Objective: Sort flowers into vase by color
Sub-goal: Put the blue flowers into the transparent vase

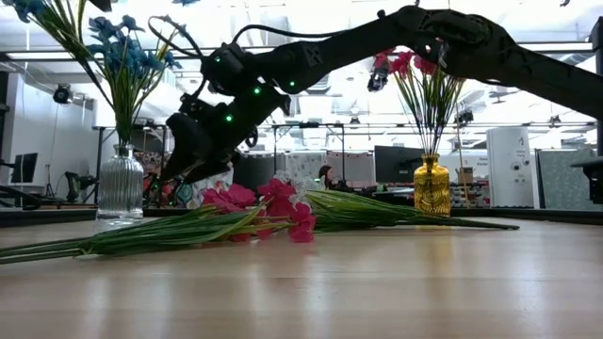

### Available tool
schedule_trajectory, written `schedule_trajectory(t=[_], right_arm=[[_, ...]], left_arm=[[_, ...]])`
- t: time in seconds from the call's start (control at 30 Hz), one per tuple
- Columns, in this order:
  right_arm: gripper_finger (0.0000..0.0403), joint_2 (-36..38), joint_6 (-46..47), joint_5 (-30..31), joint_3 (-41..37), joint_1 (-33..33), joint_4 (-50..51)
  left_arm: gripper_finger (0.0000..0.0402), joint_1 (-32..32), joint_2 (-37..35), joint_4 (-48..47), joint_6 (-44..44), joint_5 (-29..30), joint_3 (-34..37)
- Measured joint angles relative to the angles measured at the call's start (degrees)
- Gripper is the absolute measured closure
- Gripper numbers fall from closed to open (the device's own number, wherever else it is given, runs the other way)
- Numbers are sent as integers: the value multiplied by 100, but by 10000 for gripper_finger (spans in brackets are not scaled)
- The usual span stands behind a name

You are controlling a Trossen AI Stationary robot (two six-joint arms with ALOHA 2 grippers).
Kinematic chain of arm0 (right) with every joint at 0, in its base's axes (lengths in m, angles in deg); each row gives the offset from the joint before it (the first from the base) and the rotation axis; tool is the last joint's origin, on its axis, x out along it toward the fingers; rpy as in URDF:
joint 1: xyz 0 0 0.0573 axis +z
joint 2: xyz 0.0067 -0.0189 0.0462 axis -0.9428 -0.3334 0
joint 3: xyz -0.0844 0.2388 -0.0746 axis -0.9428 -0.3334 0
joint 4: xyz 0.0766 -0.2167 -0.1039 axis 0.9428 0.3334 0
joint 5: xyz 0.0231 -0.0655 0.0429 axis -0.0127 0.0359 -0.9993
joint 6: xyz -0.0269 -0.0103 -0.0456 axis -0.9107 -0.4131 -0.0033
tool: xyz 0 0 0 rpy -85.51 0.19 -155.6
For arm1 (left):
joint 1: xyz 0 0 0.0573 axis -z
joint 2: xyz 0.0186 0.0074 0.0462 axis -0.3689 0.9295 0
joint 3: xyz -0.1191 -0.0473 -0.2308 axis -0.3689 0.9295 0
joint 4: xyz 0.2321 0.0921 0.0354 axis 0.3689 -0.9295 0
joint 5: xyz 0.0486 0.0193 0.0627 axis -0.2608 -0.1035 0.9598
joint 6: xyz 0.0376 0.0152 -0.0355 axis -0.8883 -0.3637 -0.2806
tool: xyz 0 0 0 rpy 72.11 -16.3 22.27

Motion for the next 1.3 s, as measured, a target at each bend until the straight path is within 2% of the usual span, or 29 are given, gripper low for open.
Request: schedule_trajectory(t=[0.17, 0.33, 0.63, 0.77, 0.93, 1.1, 1.3], right_arm=[[96, 170, -100, 25, 0, -2, 398], [95, 297, -133, 29, 0, 17, 732], [92, 400, -142, 45, 0, 128, 1102], [96, 611, -257, 433, -7, 149, 1136], [102, 1046, -393, 918, -4, 140, 1169], [105, 1445, -485, 934, -4, 163, 1221], [105, 1792, -470, 932, -2, 185, 1619]], left_arm=[[11, 4, -42, -2, 94, -550, -213], [11, 0, -48, 4, 88, -542, -618], [11, 0, -55, 0, -2, -460, -1216], [11, 1, -29, 0, -7, -176, -1416], [11, 2, 94, -1, 152, -131, -1763], [11, 2, 253, 22, 156, 111, -2112], [11, 2, 492, 19, 5, 107, -2569]])
